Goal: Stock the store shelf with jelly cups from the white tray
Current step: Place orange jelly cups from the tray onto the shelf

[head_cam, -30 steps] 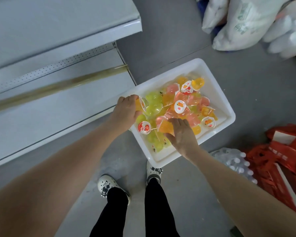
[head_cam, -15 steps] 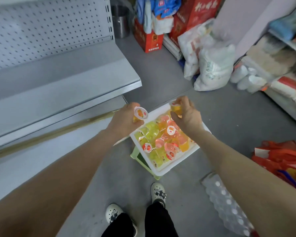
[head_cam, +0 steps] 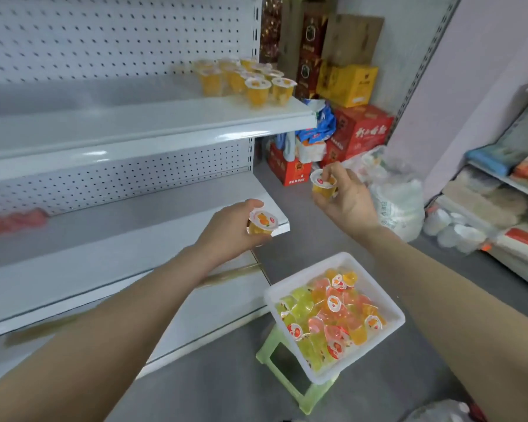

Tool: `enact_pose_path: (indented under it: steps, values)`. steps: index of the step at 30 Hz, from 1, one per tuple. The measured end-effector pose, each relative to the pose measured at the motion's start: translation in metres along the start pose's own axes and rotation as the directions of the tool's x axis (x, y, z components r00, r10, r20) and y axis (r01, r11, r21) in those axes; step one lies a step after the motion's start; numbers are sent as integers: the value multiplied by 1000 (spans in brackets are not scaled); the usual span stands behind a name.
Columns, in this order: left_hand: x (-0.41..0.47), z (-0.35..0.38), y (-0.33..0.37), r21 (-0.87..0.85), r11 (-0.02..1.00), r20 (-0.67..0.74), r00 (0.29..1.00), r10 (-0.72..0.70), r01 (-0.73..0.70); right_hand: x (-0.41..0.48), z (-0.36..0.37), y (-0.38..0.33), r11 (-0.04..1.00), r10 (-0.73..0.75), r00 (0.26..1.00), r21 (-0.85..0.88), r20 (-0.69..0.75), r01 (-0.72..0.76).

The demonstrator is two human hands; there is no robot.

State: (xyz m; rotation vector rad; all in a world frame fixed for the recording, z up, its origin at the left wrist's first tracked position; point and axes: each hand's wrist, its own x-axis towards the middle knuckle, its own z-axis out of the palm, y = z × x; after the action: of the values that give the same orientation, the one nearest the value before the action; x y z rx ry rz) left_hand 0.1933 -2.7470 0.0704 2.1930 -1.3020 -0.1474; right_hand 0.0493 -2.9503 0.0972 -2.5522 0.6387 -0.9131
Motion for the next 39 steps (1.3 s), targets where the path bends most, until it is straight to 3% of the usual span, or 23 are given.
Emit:
enact_pose_path:
  steps: [5, 16, 21, 23, 30, 39]
  values:
    - [11, -61, -2, -51, 999, -138, 990, -24, 18, 49, -7, -45, 991, -99, 995, 91, 1, 98]
    - [70, -147, -28, -80, 994, -376, 921, -103, 79, 190, 22, -106, 970, -239, 971, 62, 23, 237]
    - [103, -166, -47, -81, 990, -416, 898, -140, 117, 249, 49, -120, 937, -319, 942, -112, 100, 330]
    - [114, -170, -55, -81, 989, -427, 892, -150, 127, 265, 61, -123, 919, -302, 941, -215, 155, 331]
    - [139, -172, -71, -73, 982, -431, 883, -188, 174, 287, 91, -121, 877, -271, 933, -338, 236, 340]
    - [155, -166, -67, -52, 985, -411, 896, -170, 164, 293, 99, -112, 869, -325, 914, -305, 242, 390]
